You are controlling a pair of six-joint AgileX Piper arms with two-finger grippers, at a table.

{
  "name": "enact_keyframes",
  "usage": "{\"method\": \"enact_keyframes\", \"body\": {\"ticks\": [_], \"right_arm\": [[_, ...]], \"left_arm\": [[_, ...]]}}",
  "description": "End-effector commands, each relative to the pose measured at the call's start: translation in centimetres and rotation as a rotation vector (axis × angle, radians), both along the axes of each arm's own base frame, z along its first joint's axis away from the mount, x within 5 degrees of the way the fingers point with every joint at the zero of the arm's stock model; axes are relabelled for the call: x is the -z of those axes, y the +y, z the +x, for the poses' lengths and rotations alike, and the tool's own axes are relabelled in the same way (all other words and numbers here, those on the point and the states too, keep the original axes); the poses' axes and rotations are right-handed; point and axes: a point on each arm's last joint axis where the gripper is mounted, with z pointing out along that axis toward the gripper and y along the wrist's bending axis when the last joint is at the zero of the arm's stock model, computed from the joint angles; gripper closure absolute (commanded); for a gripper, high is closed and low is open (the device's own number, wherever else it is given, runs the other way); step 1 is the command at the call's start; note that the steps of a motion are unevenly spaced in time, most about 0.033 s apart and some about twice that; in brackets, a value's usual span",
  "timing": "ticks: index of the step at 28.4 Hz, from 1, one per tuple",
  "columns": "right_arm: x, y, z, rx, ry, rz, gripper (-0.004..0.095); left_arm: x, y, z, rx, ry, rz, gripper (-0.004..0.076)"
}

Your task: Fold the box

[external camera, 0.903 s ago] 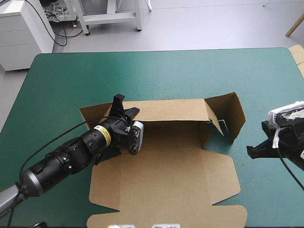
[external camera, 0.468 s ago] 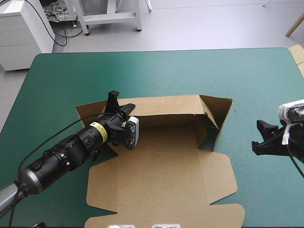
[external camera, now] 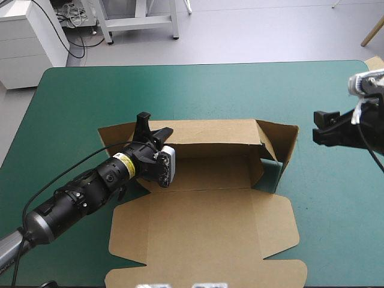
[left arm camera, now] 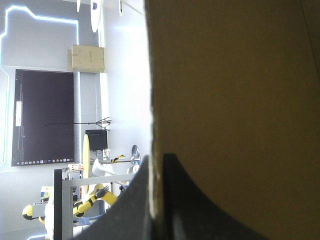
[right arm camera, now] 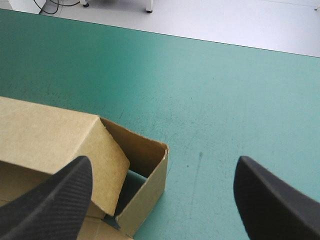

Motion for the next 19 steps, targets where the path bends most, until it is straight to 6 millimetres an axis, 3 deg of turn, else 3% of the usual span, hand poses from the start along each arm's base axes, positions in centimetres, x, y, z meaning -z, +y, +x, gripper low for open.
{"method": "enact_keyframes", "body": {"ticks": [1,9,19], "right_arm": [[-1.3,0.2,2.9,0.019,-0.054,0.023,0.0185],[0.1,1.5,10.1,-0.008,0.048,0.069,0.0185],[4.3,2.5,18.5,-0.010,0.196,0.074,0.0185]], "left_arm": [[-2.3,0.0,-0.4,0.044,-0.087,-0.086,0.0731],[-2.2,0.1,-0.2,0.034,-0.080,-0.086,0.0731],[-2.2,0.1,-0.3,0.040,-0.082,-0.089,0.0731]]}}
